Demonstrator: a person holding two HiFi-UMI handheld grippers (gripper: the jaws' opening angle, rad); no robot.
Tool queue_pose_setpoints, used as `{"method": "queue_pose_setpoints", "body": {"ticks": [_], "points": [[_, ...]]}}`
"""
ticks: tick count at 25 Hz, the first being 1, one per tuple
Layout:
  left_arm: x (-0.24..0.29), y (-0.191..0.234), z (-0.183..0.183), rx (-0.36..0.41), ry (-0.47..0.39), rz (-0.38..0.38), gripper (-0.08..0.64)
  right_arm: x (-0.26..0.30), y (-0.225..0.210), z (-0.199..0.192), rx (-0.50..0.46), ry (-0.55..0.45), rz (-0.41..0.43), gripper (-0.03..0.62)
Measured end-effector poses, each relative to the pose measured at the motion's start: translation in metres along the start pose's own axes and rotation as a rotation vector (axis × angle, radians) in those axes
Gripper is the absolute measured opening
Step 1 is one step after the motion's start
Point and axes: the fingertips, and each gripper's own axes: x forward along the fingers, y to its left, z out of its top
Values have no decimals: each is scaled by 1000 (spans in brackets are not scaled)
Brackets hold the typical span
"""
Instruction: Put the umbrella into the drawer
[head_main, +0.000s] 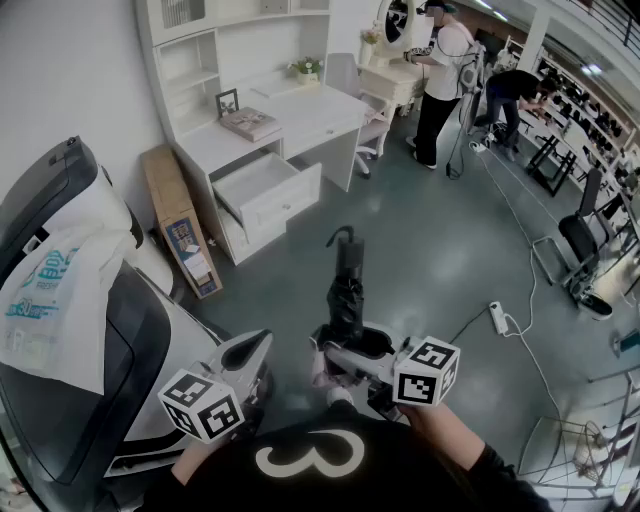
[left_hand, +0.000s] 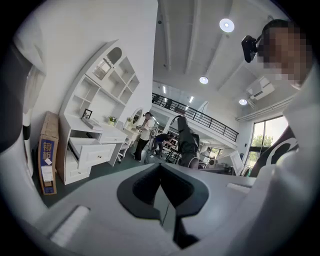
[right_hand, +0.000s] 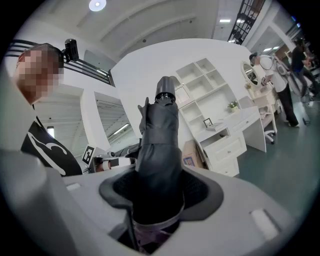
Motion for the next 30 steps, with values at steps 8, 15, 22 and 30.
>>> {"method": "queue_pose_setpoints", "body": {"ticks": [8, 15, 22, 30], "points": [[9, 5, 1, 10, 6, -10, 8, 4, -9, -1, 6, -13, -8, 227], [28, 16, 5, 25, 19, -13, 8, 9, -32, 5, 15, -36, -24, 227], [52, 37, 15, 38, 14, 21, 8, 28, -63, 20, 12, -41, 14, 227], [131, 90, 41, 36, 15, 63, 8, 67, -147, 48, 52, 10, 58, 227]]}}
